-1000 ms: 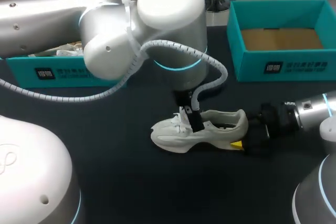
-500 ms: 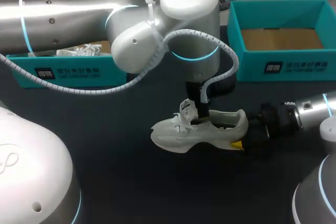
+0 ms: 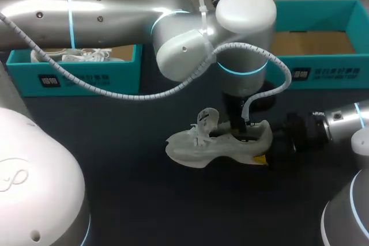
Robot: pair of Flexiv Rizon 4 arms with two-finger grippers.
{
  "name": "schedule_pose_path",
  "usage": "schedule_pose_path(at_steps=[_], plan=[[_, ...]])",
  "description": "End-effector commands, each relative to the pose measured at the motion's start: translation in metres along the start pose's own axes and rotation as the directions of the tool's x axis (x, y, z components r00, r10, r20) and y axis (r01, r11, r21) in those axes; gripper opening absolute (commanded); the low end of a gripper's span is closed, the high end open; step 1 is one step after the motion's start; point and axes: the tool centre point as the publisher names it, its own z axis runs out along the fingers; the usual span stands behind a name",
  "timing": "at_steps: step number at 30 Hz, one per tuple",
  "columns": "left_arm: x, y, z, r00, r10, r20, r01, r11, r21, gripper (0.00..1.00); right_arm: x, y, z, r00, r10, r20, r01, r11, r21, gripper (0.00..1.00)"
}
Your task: Take the shoe out of the shoebox, open the shoe tongue, remove and reinsert the insole, then place the shoe into the shoebox
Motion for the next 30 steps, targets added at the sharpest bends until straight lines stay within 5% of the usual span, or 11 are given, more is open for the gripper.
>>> schedule_pose_path(at_steps=[1,29,30], plan=[[-0.004,-0.007,0.010,1.000,0.006,-0.003,-0.006,1.000,-0.015,0.00,0.001,-0.001,0.002,1.000,0.000,0.002,0.000,1.000,0.002,0.00],[0.023,0.011,0.052,0.987,0.115,-0.109,-0.122,0.991,-0.058,0.00,0.001,-0.001,0.002,1.000,0.000,0.002,0.000,1.000,0.002,0.00],[0.023,0.011,0.053,0.987,0.116,-0.110,-0.123,0.990,-0.062,0.07,0.001,-0.001,0.002,1.000,0.000,0.002,0.000,1.000,0.002,0.00]])
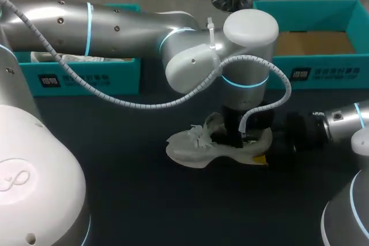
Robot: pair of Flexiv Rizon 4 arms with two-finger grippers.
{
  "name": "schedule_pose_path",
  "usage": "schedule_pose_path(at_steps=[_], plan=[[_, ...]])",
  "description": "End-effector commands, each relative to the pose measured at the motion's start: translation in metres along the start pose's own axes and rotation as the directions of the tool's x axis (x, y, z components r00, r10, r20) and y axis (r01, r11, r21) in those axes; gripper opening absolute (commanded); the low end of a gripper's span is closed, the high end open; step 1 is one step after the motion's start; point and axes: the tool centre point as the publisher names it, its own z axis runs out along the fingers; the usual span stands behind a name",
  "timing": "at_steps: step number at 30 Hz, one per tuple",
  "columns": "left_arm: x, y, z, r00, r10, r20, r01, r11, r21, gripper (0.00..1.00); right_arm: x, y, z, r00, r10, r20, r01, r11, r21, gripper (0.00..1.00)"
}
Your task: Take the shoe out of the shoebox, open the shoe tongue, remove and reinsert the insole, then place the shoe into the shoebox
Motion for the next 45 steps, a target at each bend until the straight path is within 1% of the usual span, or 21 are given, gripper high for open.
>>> schedule_pose_path(at_steps=[1,3,5,8,20,23,26,29,31,33,35,36,37,39,42,45], plan=[[0.001,0.000,0.004,1.000,0.014,0.006,-0.014,1.000,-0.008,0.15,0.001,-0.001,0.002,1.000,0.001,0.002,-0.001,1.000,0.002,0.00],[0.001,-0.001,0.006,1.000,0.017,0.010,-0.017,1.000,-0.013,0.23,0.001,-0.001,0.002,1.000,0.001,0.002,-0.001,1.000,0.002,0.00],[0.000,-0.001,0.007,1.000,0.025,0.015,-0.025,1.000,-0.014,0.23,0.001,-0.001,0.002,1.000,0.001,0.002,-0.001,1.000,0.002,0.00],[-0.002,-0.002,0.008,0.999,0.035,0.026,-0.034,0.999,-0.015,0.28,0.001,-0.001,0.002,1.000,0.001,0.002,-0.001,1.000,0.002,0.00],[-0.018,-0.001,0.016,0.999,0.039,0.027,-0.039,0.999,0.009,0.31,0.001,-0.001,0.002,1.000,0.001,0.002,-0.001,1.000,0.002,0.00],[-0.022,-0.002,0.017,0.998,0.041,0.048,-0.041,0.999,0.013,0.31,0.001,-0.001,0.002,1.000,0.001,0.002,-0.001,1.000,0.002,0.00],[-0.022,-0.003,0.027,0.995,0.058,0.075,-0.060,0.998,0.015,0.30,0.001,-0.001,0.002,1.000,0.001,0.002,-0.001,1.000,0.002,0.00],[-0.019,-0.004,0.041,0.992,0.090,0.086,-0.092,0.996,0.017,0.29,0.001,-0.001,0.002,1.000,0.001,0.002,-0.001,1.000,0.002,0.00],[-0.015,-0.003,0.050,0.988,0.118,0.100,-0.120,0.993,0.017,0.29,0.001,-0.001,0.002,1.000,0.001,0.002,-0.001,1.000,0.002,0.00],[-0.013,-0.003,0.056,0.986,0.129,0.109,-0.132,0.991,0.016,0.34,0.001,-0.001,0.002,1.000,0.001,0.002,-0.001,1.000,0.002,0.00],[-0.013,-0.002,0.061,0.981,0.140,0.132,-0.141,0.990,0.003,0.31,0.001,-0.001,0.002,1.000,0.001,0.002,-0.001,1.000,0.002,0.00],[-0.014,-0.003,0.063,0.982,0.136,0.132,-0.137,0.991,0.001,0.25,0.001,-0.001,0.002,1.000,0.001,0.002,-0.001,1.000,0.002,0.00],[-0.015,-0.003,0.064,0.982,0.139,0.128,-0.140,0.990,0.000,0.00,0.001,-0.001,0.002,1.000,0.001,0.002,-0.001,1.000,0.002,0.00],[-0.016,-0.002,0.065,0.979,0.149,0.142,-0.148,0.989,-0.017,0.00,0.001,-0.001,0.002,1.000,0.001,0.002,-0.001,1.000,0.002,0.00],[-0.019,-0.002,0.064,0.979,0.145,0.143,-0.144,0.989,-0.018,0.00,0.001,-0.001,0.002,1.000,0.001,0.002,-0.001,1.000,0.002,0.00],[-0.021,0.000,0.058,0.981,0.128,0.143,-0.128,0.992,-0.009,0.00,0.001,-0.001,0.002,1.000,0.001,0.002,-0.001,1.000,0.002,0.00]])
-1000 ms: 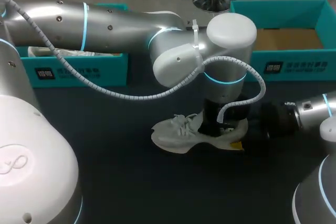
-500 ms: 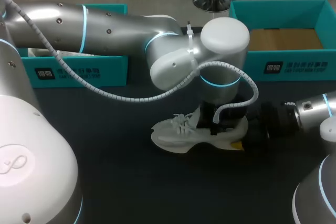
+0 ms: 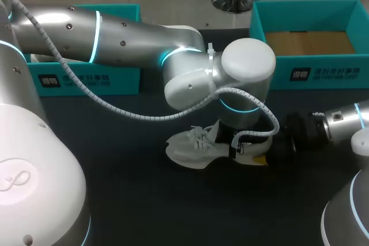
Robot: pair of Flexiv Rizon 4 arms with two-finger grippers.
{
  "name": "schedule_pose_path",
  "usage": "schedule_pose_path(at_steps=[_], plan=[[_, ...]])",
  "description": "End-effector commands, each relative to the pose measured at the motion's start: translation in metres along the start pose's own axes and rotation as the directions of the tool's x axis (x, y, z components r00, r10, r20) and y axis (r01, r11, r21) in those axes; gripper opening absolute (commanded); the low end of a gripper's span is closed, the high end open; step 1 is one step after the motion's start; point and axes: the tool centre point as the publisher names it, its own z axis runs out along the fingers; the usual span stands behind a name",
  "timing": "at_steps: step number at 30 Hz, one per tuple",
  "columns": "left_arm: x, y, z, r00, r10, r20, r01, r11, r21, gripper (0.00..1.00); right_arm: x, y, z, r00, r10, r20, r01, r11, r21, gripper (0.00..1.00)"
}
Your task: Take the shoe out of the shoebox, open the shoe tongue, remove and reinsert the insole, then place the shoe into the shoebox
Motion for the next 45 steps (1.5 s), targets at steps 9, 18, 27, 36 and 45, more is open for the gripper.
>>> schedule_pose_path(at_steps=[9,18,27,36,45], plan=[[-0.001,0.004,-0.003,0.998,-0.052,0.036,0.051,0.998,0.044,0.00,0.000,-0.001,0.002,1.000,0.001,0.001,-0.001,1.000,0.002,0.00],[0.002,0.012,-0.035,0.995,-0.066,0.070,0.058,0.992,0.111,0.00,0.000,-0.001,0.002,1.000,0.001,0.001,-0.001,1.000,0.002,0.00],[0.007,0.024,-0.066,0.991,-0.082,0.107,0.063,0.984,0.169,0.00,0.000,-0.001,0.002,1.000,0.001,0.001,-0.001,1.000,0.002,0.00],[0.009,0.021,-0.075,0.992,-0.073,0.104,0.054,0.982,0.179,0.00,0.000,-0.001,0.002,1.000,0.001,0.001,-0.001,1.000,0.002,0.00],[0.001,0.001,-0.064,0.995,-0.059,0.082,0.046,0.987,0.152,0.00,0.000,-0.001,0.002,1.000,0.001,0.001,-0.001,1.000,0.002,0.00]])
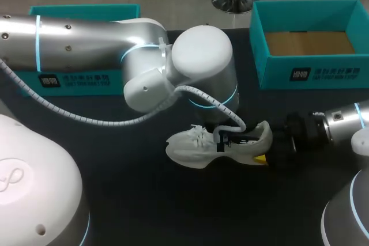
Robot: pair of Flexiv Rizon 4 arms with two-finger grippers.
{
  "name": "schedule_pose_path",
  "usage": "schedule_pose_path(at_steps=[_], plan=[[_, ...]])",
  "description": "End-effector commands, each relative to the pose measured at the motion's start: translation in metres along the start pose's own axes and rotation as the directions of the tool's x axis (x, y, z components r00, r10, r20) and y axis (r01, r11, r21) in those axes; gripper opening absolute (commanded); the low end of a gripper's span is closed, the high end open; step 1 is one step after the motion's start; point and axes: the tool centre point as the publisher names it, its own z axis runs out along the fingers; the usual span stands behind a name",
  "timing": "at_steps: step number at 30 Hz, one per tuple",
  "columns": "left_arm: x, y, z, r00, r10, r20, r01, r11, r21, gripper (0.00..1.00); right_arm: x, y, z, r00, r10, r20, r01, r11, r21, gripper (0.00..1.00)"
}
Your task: Take the shoe out of the shoebox, open the shoe tongue, remove and reinsert the insole, then place the shoe into the shoebox
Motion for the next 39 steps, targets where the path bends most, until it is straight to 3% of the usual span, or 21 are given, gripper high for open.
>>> schedule_pose_path(at_steps=[1,7,13,21,24,31,39], plan=[[-0.009,-0.016,0.015,1.000,-0.003,-0.017,0.003,1.000,-0.026,0.00,0.000,-0.001,0.002,1.000,0.001,0.001,-0.001,1.000,0.002,0.00],[-0.014,-0.025,0.025,0.999,0.012,-0.044,-0.014,0.999,-0.050,0.00,0.000,-0.001,0.002,1.000,0.001,0.001,-0.001,1.000,0.002,0.00],[-0.003,-0.023,0.044,0.994,0.068,-0.089,-0.075,0.994,-0.081,0.00,0.000,-0.001,0.002,1.000,0.001,0.001,-0.001,1.000,0.002,0.00],[0.003,-0.018,0.047,0.989,0.091,-0.114,-0.100,0.991,-0.084,0.00,0.000,-0.001,0.002,1.000,0.001,0.001,-0.001,1.000,0.002,0.00],[0.003,-0.018,0.047,0.989,0.093,-0.115,-0.103,0.991,-0.083,0.16,0.000,-0.001,0.002,1.000,0.001,0.001,-0.001,1.000,0.002,0.00],[0.003,-0.017,0.047,0.989,0.097,-0.116,-0.106,0.991,-0.080,0.38,0.000,-0.001,0.002,1.000,0.001,0.001,-0.001,1.000,0.002,0.00],[0.001,-0.017,0.055,0.987,0.100,-0.124,-0.110,0.991,-0.076,0.34,0.000,-0.001,0.002,1.000,0.001,0.001,-0.001,1.000,0.002,0.00]])
